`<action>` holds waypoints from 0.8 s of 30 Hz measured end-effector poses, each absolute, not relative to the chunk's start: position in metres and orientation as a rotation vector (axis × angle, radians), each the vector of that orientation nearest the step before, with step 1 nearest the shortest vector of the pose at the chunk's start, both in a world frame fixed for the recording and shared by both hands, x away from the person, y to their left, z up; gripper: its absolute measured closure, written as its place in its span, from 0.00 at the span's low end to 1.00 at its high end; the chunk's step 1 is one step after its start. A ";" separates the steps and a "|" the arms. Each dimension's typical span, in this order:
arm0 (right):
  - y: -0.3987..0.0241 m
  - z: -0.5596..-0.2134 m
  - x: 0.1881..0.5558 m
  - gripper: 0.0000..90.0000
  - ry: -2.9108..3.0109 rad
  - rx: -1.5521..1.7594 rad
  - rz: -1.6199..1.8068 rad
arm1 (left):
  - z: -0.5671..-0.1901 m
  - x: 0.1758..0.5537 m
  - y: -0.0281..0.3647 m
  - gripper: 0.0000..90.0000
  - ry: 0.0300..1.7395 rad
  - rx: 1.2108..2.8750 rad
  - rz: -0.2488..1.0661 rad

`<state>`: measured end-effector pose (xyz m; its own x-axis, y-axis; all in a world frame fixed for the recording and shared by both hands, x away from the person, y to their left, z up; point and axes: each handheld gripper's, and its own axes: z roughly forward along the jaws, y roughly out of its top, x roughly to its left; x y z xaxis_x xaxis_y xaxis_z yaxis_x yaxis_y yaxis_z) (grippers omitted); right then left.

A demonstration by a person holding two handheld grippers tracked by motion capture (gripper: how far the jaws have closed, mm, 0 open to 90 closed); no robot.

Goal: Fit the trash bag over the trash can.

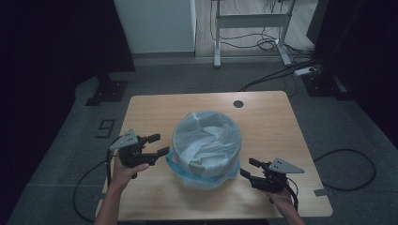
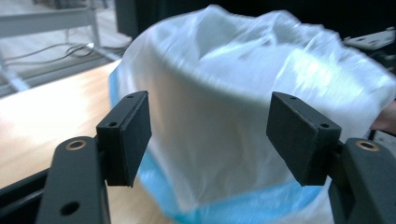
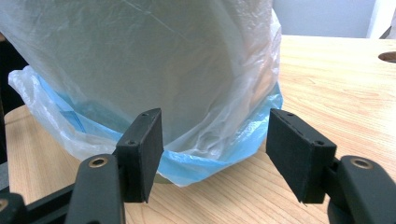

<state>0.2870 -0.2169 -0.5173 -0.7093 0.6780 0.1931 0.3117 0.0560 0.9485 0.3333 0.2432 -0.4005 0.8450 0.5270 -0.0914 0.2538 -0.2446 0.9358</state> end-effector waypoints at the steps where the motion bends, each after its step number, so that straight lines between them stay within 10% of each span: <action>1: -0.218 -0.517 0.287 0.40 2.032 0.999 1.697 | -0.397 0.335 0.240 0.35 0.573 1.844 0.289; 24: -0.231 -0.521 0.290 0.41 1.994 1.072 1.706 | -0.343 0.373 0.184 0.34 0.359 1.917 0.136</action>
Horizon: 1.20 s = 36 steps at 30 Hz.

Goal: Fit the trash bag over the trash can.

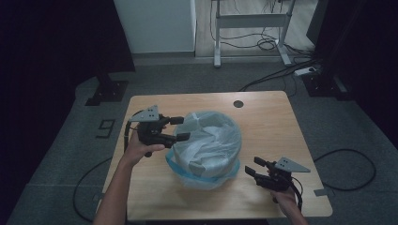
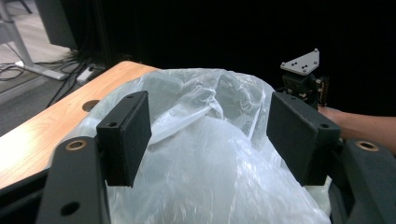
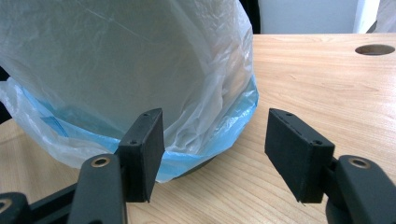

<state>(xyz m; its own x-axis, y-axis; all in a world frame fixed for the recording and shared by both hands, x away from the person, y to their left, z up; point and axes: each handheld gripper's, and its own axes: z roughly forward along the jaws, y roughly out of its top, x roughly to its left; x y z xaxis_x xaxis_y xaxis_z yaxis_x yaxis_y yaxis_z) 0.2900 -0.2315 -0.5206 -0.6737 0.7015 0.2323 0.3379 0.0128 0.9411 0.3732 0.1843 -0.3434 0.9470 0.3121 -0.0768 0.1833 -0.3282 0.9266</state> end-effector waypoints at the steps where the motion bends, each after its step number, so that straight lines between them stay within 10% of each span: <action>1: -0.231 -0.521 0.290 0.41 1.996 1.074 1.705 | -0.342 0.375 0.182 0.34 0.357 1.919 0.126; 36: -0.233 -0.523 0.292 0.44 1.999 1.109 1.702 | -0.340 0.410 0.092 0.44 0.262 2.205 -0.042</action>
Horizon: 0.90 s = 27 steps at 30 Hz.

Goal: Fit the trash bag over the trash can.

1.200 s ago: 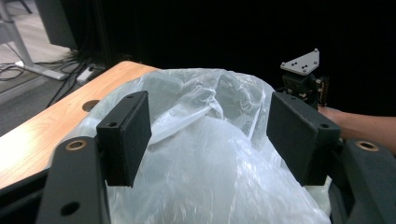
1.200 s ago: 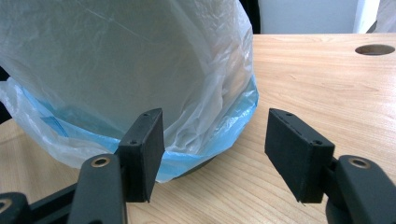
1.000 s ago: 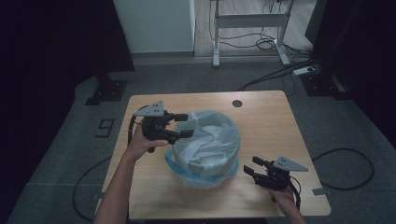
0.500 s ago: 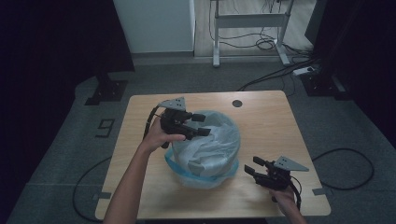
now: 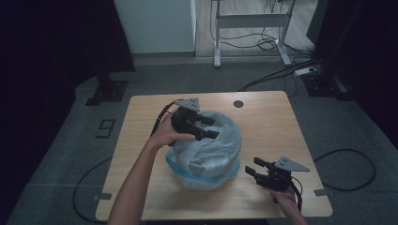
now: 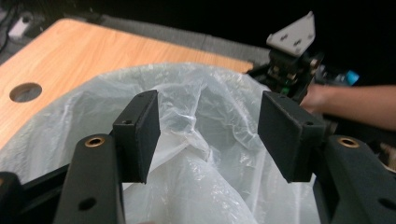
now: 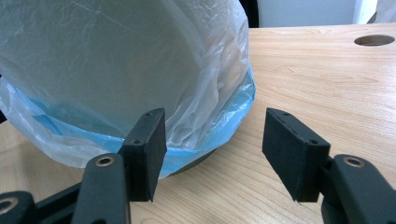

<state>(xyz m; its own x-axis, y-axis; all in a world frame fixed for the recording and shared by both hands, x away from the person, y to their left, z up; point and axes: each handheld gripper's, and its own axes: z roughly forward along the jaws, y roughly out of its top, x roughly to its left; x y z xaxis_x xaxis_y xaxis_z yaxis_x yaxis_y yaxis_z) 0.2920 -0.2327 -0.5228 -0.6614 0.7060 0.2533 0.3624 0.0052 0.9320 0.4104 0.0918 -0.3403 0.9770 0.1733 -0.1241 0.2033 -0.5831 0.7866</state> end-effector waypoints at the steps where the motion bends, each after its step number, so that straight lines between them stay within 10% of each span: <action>1: -0.233 -0.523 0.292 0.44 1.998 1.109 1.702 | -0.342 0.411 0.088 0.45 0.262 2.225 -0.044; 27: -0.235 -0.523 0.292 0.44 2.012 1.103 1.702 | -0.376 0.405 0.028 0.50 0.183 2.652 -0.011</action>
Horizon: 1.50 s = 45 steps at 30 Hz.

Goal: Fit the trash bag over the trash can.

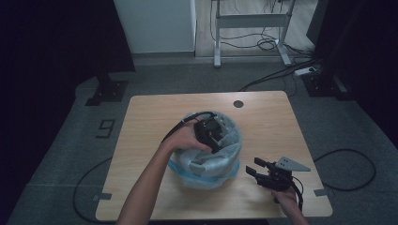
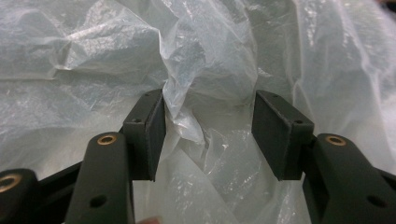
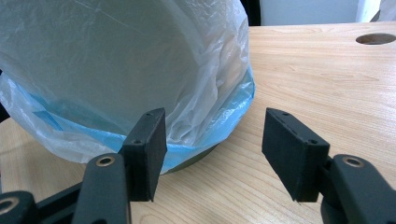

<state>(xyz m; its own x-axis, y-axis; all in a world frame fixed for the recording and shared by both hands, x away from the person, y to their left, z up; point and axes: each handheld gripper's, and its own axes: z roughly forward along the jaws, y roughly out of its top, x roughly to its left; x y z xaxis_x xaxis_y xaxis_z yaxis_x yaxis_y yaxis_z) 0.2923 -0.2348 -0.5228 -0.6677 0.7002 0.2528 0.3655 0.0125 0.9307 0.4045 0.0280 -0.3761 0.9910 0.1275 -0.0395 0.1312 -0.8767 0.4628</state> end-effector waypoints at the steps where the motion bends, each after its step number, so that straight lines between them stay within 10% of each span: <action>1: -0.235 -0.523 0.292 0.44 2.013 1.104 1.702 | -0.377 0.404 0.027 0.49 0.179 2.661 -0.012; 24: -0.233 -0.524 0.293 0.44 2.024 1.103 1.690 | -0.345 0.398 0.061 0.45 0.214 2.513 0.058; 45: -0.233 -0.525 0.294 0.43 2.032 1.105 1.687 | -0.375 0.402 0.058 0.48 0.260 2.767 -0.006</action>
